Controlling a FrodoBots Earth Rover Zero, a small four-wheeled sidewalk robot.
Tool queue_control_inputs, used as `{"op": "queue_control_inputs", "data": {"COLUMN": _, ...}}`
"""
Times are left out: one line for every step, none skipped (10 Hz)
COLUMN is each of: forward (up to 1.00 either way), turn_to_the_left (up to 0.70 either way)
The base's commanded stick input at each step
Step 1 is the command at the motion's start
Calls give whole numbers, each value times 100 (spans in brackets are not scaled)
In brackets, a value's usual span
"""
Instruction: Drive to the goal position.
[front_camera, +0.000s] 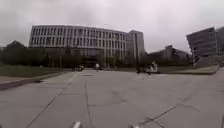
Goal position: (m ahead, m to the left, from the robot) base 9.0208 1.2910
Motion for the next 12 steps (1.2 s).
{"op": "queue_control_inputs", "data": {"forward": 70, "turn_to_the_left": 0}}
{"op": "queue_control_inputs", "data": {"forward": 70, "turn_to_the_left": 0}}
{"op": "queue_control_inputs", "data": {"forward": 70, "turn_to_the_left": 0}}
{"op": "queue_control_inputs", "data": {"forward": 70, "turn_to_the_left": 0}}
{"op": "queue_control_inputs", "data": {"forward": 70, "turn_to_the_left": 0}}
{"op": "queue_control_inputs", "data": {"forward": 70, "turn_to_the_left": 0}}
{"op": "queue_control_inputs", "data": {"forward": 70, "turn_to_the_left": 0}}
{"op": "queue_control_inputs", "data": {"forward": 70, "turn_to_the_left": 0}}
{"op": "queue_control_inputs", "data": {"forward": 70, "turn_to_the_left": 0}}
{"op": "queue_control_inputs", "data": {"forward": 70, "turn_to_the_left": 0}}
{"op": "queue_control_inputs", "data": {"forward": 70, "turn_to_the_left": 0}}
{"op": "queue_control_inputs", "data": {"forward": 70, "turn_to_the_left": 0}}
